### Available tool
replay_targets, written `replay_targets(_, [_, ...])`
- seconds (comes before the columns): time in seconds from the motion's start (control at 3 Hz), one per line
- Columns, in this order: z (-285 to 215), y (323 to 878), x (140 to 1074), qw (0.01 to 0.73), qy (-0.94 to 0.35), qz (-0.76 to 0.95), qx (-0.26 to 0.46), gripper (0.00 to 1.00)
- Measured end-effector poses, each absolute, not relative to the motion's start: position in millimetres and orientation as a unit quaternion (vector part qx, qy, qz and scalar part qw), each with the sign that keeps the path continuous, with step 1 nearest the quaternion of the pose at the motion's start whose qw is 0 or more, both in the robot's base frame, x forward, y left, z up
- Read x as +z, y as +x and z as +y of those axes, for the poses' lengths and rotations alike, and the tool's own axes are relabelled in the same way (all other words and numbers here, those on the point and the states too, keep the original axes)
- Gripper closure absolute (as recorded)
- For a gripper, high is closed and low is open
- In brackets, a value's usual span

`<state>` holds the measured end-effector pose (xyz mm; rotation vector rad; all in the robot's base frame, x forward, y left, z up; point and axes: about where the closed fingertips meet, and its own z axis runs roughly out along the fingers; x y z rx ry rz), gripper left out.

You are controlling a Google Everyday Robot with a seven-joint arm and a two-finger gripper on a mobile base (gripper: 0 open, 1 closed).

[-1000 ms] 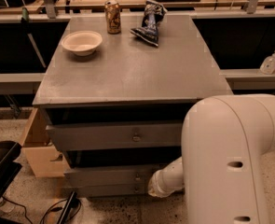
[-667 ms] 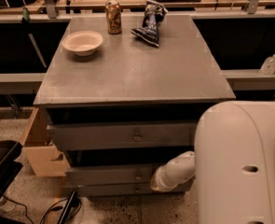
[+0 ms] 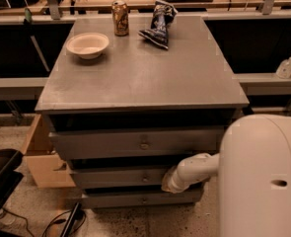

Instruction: Close middle drawer

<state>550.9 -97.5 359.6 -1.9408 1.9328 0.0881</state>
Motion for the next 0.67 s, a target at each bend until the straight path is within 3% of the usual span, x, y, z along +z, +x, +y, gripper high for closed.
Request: replay_targets(0.67, [-97.3,545.5,359.6,0.203,-0.69,0.694,0.031,1.0])
